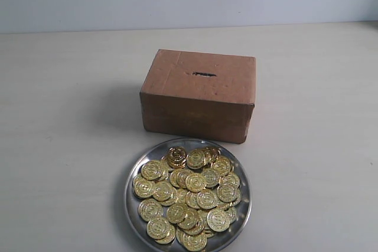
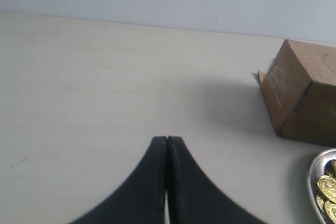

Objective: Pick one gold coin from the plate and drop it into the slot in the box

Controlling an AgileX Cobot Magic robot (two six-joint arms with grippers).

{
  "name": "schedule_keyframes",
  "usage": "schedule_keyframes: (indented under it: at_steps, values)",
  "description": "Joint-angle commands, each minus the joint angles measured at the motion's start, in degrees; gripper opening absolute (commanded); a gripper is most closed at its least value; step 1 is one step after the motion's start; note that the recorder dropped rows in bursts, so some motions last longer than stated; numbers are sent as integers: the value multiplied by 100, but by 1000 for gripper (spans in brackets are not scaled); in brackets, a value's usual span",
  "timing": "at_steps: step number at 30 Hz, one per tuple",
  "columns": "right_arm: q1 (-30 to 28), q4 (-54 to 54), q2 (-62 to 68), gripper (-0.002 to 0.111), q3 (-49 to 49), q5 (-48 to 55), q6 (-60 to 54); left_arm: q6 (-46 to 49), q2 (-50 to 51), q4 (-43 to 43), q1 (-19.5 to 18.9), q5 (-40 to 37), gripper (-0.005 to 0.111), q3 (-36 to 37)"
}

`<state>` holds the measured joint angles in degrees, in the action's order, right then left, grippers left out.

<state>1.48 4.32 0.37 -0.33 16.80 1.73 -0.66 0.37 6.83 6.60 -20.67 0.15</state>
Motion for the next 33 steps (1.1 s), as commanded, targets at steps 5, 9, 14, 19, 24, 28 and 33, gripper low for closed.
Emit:
schedule_keyframes:
  at_steps: [5,9,14,19,24,28,33]
  values:
    - [-19,-15,-37,0,33,-29,9,-13,-37,-18,-7,27,0,-15]
    - [-19,-15,-37,0,33,-29,9,0,-37,-18,-7,27,0,-15]
    - [-19,-15,-37,0,33,-29,9,0,-37,-18,86,27,0,-15]
    - [-19,-15,-37,0,33,-29,-1,0,-37,-18,86,27,0,-15]
    - [-19,-15,-37,0,33,-29,-1,0,-37,-18,86,27,0,-15]
    - [-19,-15,-37,0,33,-29,-1,0,-37,-18,86,27,0,-15]
    - [-19,-15,-37,0,33,-29,-1,0,-37,-18,86,27,0,-15]
